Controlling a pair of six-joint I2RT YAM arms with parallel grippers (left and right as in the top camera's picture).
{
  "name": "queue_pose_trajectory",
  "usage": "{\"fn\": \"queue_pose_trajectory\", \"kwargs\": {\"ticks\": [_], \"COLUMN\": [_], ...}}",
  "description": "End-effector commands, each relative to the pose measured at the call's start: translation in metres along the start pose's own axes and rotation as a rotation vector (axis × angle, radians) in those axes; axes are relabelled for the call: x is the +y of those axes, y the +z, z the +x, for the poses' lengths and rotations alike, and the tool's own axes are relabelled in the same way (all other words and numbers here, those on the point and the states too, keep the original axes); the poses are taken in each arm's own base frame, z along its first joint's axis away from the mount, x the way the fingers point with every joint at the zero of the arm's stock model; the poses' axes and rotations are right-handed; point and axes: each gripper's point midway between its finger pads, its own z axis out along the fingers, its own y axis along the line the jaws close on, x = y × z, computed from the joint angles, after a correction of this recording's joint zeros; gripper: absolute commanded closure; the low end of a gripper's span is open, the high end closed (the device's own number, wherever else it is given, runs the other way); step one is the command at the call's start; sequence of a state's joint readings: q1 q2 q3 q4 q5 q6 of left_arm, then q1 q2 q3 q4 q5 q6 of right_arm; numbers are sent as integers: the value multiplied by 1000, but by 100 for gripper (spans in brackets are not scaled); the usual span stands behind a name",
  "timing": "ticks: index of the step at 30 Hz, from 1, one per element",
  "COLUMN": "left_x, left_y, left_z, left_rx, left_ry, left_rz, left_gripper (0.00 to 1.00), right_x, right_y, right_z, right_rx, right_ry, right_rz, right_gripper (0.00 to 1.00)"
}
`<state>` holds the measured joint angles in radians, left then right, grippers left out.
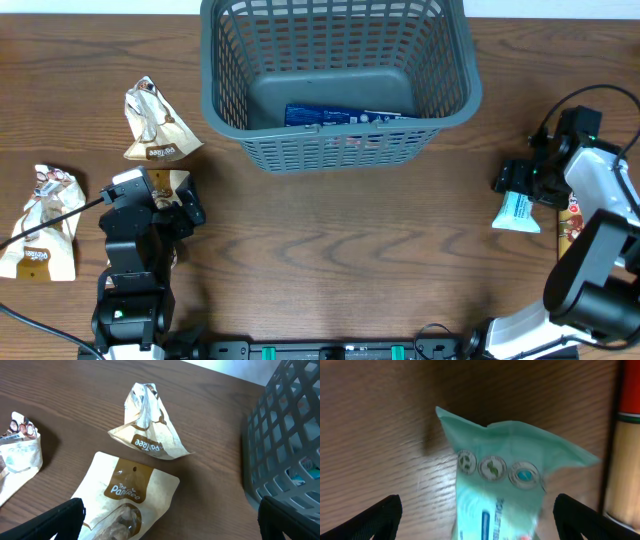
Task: Pack container
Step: 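Grasp the mint-green packet with the right gripper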
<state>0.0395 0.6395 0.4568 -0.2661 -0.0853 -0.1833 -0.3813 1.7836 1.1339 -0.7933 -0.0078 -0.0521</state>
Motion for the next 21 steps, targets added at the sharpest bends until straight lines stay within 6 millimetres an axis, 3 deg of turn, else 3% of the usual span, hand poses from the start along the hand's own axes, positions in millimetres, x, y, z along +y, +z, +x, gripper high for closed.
{"fn": "queue_pose_trajectory", "kwargs": {"ticks": [1, 4, 6, 8, 11, 12, 13, 17, 19, 21], "left_x": [-1, -1, -1, -1, -1, -1, -1, -1, -1, -1], "left_y": [-4, -4, -4, -4, -4, -4, -4, -4, -4, -4], "left_z": [-12, -12, -12, -12, -12, -12, -12, -12, -12, -12], "left_rx": [-26, -26, -26, -26, -26, -26, -26, -26, -26, -26], "left_ry": [-1, -1, -1, -1, -1, -1, -1, -1, -1, -1], "left_rz": [1, 1, 1, 1, 1, 1, 1, 1, 1, 1], "left_gripper": [2, 1, 1, 1, 1, 1, 1, 1, 1, 1], "right_x": [-2, -2, -2, -2, -2, -2, -1, 9, 18, 29], "right_y": [16, 27, 31, 34, 35, 35, 34, 21, 1, -39], "right_z": [6, 9, 10, 10, 8, 7, 6, -10, -30, -63], "right_rx": [45, 70, 80, 84, 76, 72, 68, 16, -50, -164], "right_ry": [-7, -7, -7, -7, -6, -6, -5, -3, -7, -21], "right_rz": [2, 1, 0, 0, -1, -3, -8, -62, -113, -174], "right_gripper": [15, 20, 30, 45, 86, 94, 98, 99, 99, 99]}}
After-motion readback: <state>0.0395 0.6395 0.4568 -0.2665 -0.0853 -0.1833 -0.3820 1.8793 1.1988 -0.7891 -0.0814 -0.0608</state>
